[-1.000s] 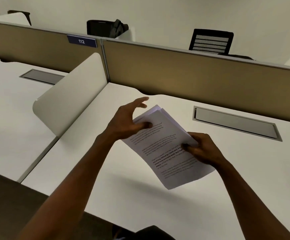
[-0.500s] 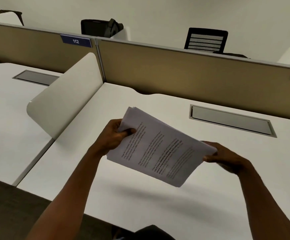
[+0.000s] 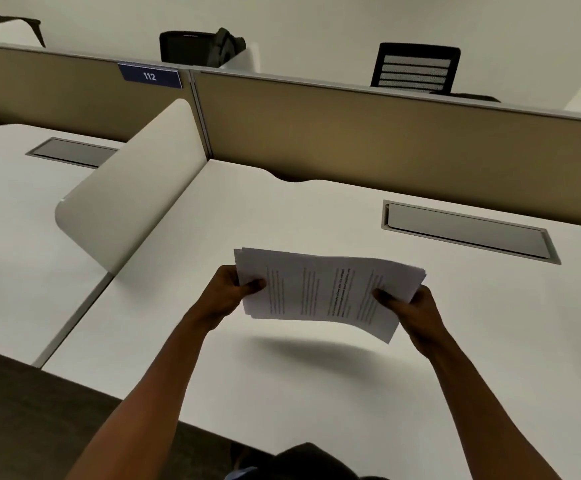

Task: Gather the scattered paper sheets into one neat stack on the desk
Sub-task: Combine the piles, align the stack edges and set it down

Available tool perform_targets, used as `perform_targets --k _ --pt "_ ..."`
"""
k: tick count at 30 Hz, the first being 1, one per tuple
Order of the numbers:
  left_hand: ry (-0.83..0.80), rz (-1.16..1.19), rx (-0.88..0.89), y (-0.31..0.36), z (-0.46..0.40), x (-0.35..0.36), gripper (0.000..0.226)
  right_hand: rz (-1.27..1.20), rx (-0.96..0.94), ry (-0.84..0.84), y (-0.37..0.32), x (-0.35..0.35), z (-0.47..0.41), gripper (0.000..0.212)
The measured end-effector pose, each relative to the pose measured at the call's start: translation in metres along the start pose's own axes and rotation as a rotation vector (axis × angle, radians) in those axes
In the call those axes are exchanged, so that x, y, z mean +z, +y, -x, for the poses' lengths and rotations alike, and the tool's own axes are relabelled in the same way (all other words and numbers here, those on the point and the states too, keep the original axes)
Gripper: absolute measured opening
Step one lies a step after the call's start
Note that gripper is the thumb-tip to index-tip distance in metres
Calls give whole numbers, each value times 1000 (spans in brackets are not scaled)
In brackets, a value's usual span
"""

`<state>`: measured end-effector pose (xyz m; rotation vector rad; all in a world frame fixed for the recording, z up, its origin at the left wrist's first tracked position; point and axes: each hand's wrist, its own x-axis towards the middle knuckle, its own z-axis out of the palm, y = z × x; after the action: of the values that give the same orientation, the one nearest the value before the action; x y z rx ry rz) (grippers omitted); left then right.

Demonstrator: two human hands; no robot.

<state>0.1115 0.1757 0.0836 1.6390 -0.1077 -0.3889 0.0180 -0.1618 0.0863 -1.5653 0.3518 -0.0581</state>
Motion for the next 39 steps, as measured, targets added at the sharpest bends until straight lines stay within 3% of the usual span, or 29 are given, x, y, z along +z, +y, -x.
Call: perform_targets --k 14,22,25,29,33,39 --pt "86 79 -114 -52 7 6 16 276 39 -14 51 -3 6 23" --pt "103 83 -62 -51 1 9 19 245 -32 133 50 8 9 16" --pt "94 74 -52 -53 -1 8 21 201 -49 141 52 3 7 14" --pt "66 22 -80 -63 -2 15 30 112 11 144 63 5 5 29" --pt "144 49 -85 -60 -7 28 25 -54 37 188 60 16 2 22" --pt "161 95 -67 -59 -8 29 24 -110 23 197 55 14 0 23"
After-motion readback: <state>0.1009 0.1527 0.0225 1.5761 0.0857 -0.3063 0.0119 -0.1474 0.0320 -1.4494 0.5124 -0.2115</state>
